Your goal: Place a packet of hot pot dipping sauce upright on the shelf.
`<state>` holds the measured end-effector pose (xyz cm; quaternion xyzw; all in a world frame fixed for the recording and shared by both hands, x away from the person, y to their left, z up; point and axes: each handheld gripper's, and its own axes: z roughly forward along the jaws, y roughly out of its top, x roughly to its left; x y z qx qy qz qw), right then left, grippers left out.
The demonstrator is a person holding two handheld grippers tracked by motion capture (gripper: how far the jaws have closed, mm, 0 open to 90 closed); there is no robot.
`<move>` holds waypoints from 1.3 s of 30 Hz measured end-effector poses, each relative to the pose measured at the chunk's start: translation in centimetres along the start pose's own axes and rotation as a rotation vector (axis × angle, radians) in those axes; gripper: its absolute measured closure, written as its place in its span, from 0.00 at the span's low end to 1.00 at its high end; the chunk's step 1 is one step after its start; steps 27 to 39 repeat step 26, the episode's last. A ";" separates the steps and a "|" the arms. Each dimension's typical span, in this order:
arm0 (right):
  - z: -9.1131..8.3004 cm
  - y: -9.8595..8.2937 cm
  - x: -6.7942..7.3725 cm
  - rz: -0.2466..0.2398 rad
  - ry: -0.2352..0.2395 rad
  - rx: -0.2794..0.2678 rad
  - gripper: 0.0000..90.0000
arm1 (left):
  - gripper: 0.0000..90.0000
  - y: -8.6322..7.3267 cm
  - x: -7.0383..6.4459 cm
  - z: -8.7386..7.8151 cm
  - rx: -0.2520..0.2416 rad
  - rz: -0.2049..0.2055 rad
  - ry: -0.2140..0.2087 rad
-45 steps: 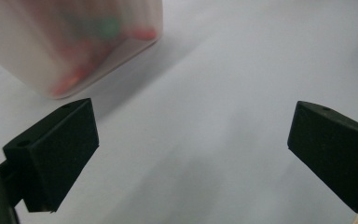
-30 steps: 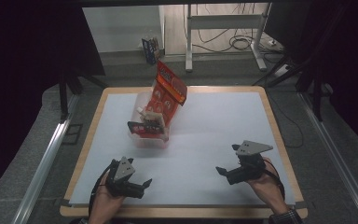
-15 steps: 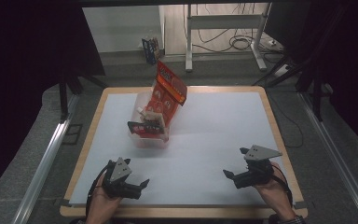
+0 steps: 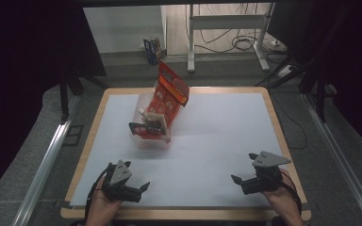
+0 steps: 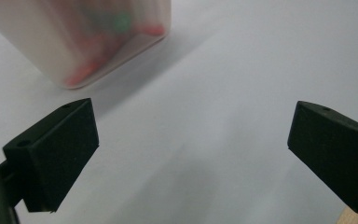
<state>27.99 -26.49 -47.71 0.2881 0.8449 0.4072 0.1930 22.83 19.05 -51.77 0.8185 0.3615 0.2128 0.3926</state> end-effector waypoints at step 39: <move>-0.5 -2.8 -0.4 0.069 0.003 0.057 0.00 | 0.02 -0.4 -0.3 0.1 0.024 0.028 0.000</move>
